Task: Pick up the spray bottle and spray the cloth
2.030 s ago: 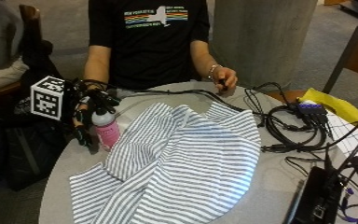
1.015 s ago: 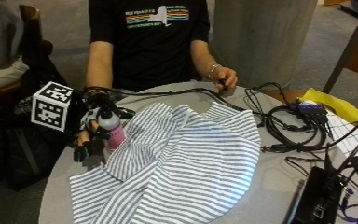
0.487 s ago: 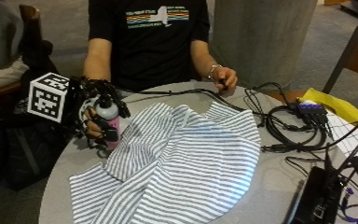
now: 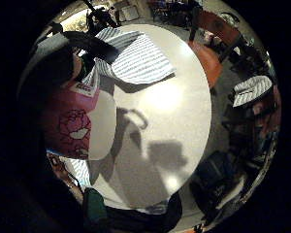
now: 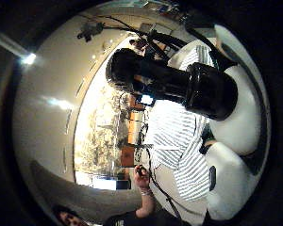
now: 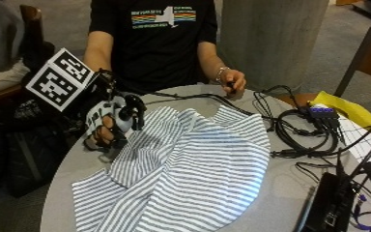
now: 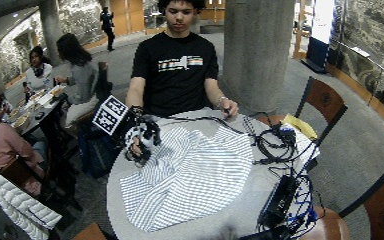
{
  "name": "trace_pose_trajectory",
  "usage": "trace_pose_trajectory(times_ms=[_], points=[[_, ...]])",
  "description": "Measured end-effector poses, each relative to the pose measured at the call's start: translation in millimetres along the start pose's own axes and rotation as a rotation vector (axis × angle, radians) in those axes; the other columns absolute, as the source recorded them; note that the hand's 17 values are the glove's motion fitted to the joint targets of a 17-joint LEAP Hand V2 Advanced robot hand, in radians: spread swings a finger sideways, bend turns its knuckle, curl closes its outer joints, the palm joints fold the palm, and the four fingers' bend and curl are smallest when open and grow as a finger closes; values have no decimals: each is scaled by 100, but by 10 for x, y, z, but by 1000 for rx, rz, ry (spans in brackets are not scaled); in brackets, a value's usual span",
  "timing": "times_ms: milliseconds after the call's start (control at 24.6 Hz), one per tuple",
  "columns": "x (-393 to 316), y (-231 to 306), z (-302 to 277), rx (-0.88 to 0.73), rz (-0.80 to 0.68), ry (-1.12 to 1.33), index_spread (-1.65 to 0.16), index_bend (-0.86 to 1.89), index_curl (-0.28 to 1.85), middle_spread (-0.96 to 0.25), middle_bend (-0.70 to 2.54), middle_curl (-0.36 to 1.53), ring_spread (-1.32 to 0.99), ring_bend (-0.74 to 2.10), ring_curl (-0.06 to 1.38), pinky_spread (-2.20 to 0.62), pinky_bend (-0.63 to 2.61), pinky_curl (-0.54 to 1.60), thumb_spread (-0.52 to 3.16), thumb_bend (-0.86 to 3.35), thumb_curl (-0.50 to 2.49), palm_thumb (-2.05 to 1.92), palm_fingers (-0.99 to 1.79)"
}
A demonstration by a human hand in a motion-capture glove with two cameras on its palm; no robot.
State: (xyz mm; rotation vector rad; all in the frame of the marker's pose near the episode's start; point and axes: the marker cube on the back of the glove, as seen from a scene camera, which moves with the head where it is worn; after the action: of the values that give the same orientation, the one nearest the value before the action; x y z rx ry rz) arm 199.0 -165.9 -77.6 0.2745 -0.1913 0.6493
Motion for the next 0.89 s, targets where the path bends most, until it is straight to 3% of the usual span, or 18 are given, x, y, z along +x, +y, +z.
trace_pose_trajectory(times_ms=[325,893], points=[[-119,-73,-39,-77,21,276,-17,12,36,-7,37,46,-8,54,40,2,36,32,48,-3,61,114,102],[-164,-111,22,-139,29,458,-18,11,34,-9,35,48,-10,50,41,-2,35,34,43,-3,64,113,106]])
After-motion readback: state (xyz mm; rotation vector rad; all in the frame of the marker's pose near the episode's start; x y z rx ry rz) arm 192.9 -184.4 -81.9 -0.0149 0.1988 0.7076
